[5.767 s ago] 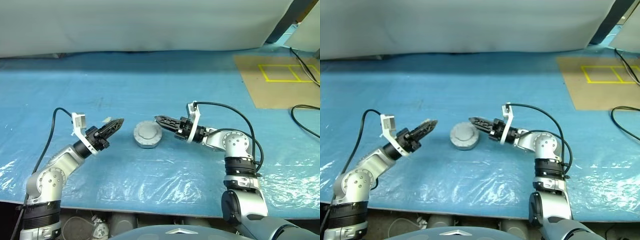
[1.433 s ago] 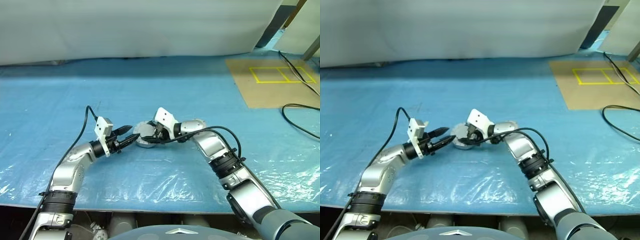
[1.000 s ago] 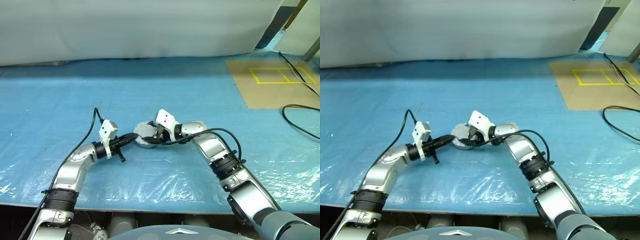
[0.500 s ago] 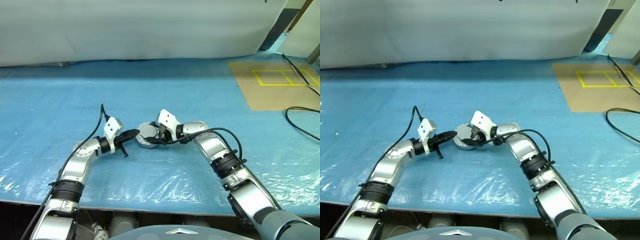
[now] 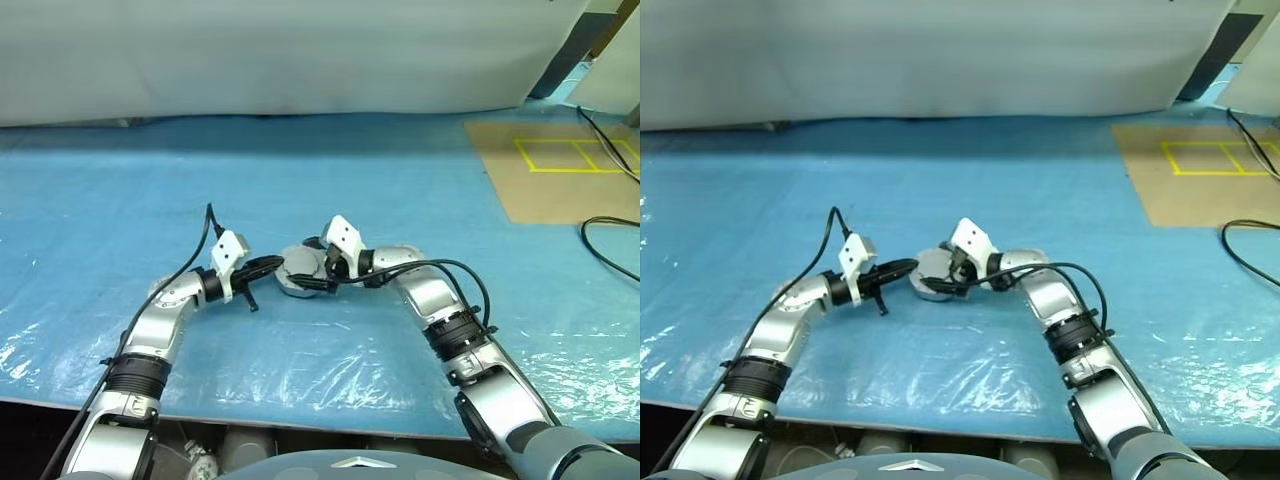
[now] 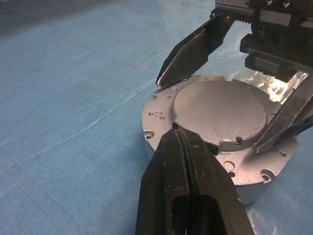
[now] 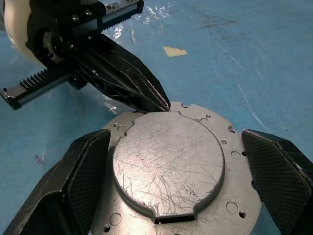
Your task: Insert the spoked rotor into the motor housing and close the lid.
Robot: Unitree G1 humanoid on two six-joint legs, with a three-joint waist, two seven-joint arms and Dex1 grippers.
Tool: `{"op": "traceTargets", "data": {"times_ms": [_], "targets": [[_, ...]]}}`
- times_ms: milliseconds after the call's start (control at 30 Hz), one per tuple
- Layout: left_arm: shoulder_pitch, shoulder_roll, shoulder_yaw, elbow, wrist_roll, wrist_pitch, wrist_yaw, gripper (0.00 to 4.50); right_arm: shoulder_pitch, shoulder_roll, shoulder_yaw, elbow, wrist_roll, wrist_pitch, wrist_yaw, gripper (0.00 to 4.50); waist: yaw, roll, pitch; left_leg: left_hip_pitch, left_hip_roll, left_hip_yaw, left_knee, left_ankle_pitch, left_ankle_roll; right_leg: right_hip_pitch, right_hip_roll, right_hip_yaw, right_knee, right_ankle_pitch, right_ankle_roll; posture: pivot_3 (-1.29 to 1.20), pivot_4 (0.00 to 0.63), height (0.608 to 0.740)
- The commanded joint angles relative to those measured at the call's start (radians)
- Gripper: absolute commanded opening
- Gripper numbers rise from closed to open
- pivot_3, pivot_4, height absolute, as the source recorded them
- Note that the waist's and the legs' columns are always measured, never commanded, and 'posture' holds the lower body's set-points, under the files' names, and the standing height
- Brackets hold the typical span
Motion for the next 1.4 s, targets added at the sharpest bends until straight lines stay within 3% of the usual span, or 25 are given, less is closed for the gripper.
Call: {"op": "traceTargets", "data": {"times_ms": [33, 267, 700, 1033, 1133, 1233, 1333, 1400], "targets": [[0.013, -0.004, -0.034, 0.027, 0.023, 0.012, -0.004, 0.00, 0.014, -0.022, -0.042, -0.040, 0.052, 0.044, 0.017, 4.49, 0.005, 0.000, 0.002, -0.002, 0.000, 0.000, 0.000, 0.000, -0.001, -0.001, 0.000, 0.000, -0.001, 0.000, 0.000, 0.00, 0.150, 0.740], [0.008, -0.001, -0.033, 0.038, 0.023, 0.010, -0.009, 0.00, 0.013, -0.043, -0.117, -0.114, 0.136, 0.118, 0.007, 4.49, 0.009, -0.003, 0.006, -0.014, 0.000, -0.001, 0.001, 0.003, -0.004, -0.012, 0.001, -0.003, -0.001, 0.005, 0.007, 0.00, 0.150, 0.740], [0.037, 0.009, -0.032, 0.014, 0.022, 0.017, -0.007, 0.00, 0.046, -0.023, -0.291, -0.049, 0.434, 0.757, -0.034, 4.49, 0.009, -0.003, 0.006, -0.013, 0.000, -0.002, 0.001, 0.003, -0.004, -0.010, 0.001, -0.003, -0.001, 0.006, 0.007, 0.00, 0.150, 0.740], [0.026, 0.008, -0.030, 0.028, 0.028, 0.008, 0.001, 0.00, 0.014, 0.077, -0.323, 0.031, 0.456, 0.759, -0.132, 4.49, 0.009, -0.003, 0.006, -0.011, 0.000, -0.001, 0.002, 0.003, -0.004, -0.009, 0.001, -0.003, 0.000, 0.006, 0.006, 0.00, 0.150, 0.740], [0.027, 0.007, -0.030, 0.025, 0.028, 0.009, 0.005, 0.00, 0.011, 0.083, -0.347, 0.052, 0.464, 0.740, -0.147, 3.86, 0.008, -0.003, 0.006, -0.011, 0.000, -0.001, 0.003, 0.003, -0.004, -0.006, 0.001, -0.003, 0.001, 0.006, 0.006, 0.00, 0.150, 0.740], [0.031, 0.007, -0.032, 0.022, 0.027, 0.008, 0.005, 0.00, 0.016, 0.072, -0.355, 0.059, 0.472, 0.738, -0.142, 2.79, 0.009, -0.003, 0.006, -0.010, 0.000, -0.001, 0.003, 0.003, -0.004, -0.006, 0.001, -0.003, 0.001, 0.004, 0.002, 0.00, 0.150, 0.740], [0.034, 0.005, -0.034, 0.025, 0.028, 0.005, 0.005, 0.00, 0.029, 0.059, -0.344, 0.057, 0.471, 0.736, -0.132, 2.01, 0.010, -0.003, 0.006, -0.010, 0.000, -0.001, 0.004, 0.003, -0.004, -0.006, 0.001, -0.003, 0.001, 0.006, 0.005, 0.00, 0.150, 0.740], [0.034, 0.005, -0.034, 0.026, 0.028, 0.003, 0.004, 0.00, 0.040, 0.057, -0.331, 0.043, 0.476, 0.740, -0.127, 1.84, 0.011, -0.003, 0.006, -0.010, 0.000, 0.000, 0.004, 0.003, -0.004, -0.005, 0.001, -0.003, 0.001, 0.006, 0.005, 0.00, 0.150, 0.740]]}}
